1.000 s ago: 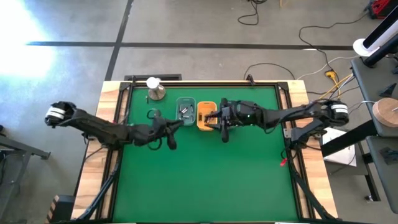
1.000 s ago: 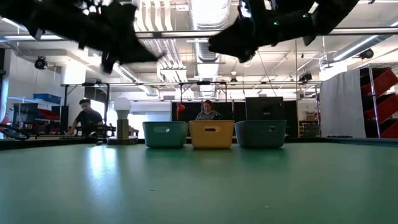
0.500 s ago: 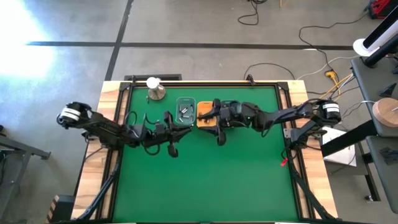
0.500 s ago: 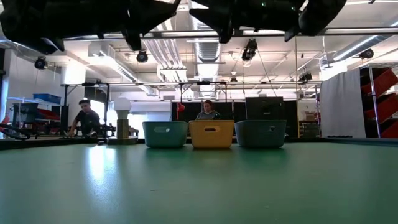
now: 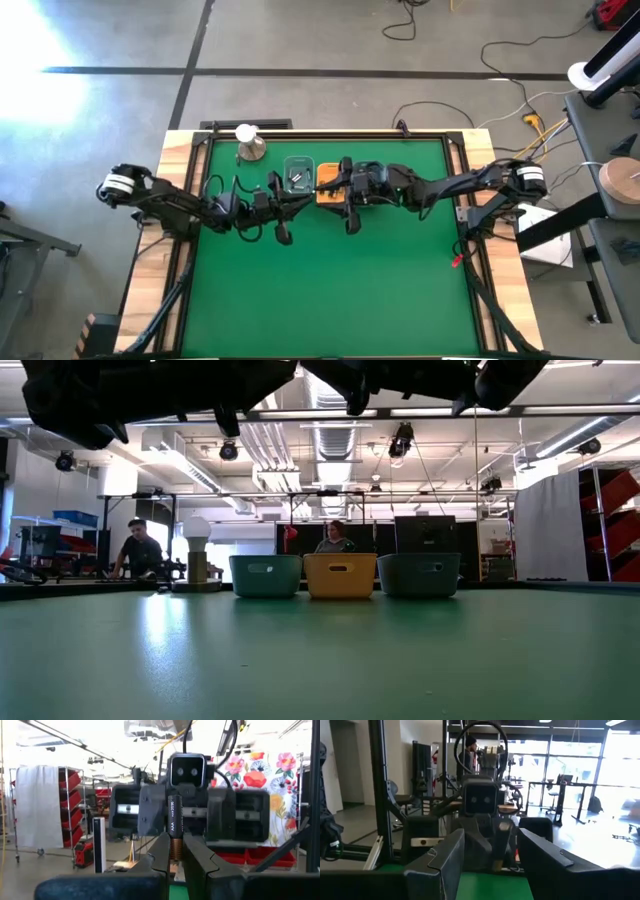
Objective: Sort batteries
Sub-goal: Put the small black battery into the blue bin
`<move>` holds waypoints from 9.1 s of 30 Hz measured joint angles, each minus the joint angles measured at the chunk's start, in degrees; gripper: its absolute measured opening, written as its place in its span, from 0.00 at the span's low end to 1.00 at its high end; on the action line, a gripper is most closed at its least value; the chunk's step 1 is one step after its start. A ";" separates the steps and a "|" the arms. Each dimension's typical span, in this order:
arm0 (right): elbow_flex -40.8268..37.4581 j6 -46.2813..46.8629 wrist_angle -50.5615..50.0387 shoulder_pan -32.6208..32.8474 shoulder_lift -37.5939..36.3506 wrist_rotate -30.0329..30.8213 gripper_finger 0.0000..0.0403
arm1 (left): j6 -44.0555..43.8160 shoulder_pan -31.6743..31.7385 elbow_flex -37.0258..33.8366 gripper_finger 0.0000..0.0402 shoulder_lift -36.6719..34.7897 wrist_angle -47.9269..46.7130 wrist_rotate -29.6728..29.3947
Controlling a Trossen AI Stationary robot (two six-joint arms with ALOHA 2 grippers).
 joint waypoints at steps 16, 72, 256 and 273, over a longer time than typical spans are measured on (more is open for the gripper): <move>0.25 -0.29 -0.36 -0.15 0.59 0.55 0.41 | -0.01 0.90 1.17 0.03 0.29 0.11 1.51; 13.57 -8.39 -55.33 -0.76 -6.11 15.02 0.06 | -2.46 1.24 -1.26 0.40 -19.17 -34.02 -10.64; -17.24 3.12 14.87 5.56 -3.81 15.75 0.55 | -9.03 -6.27 -9.33 0.02 -12.84 -13.66 -11.31; -1.37 5.40 17.34 5.75 9.03 9.51 0.47 | -3.00 -5.96 -7.21 0.02 4.35 12.51 -4.51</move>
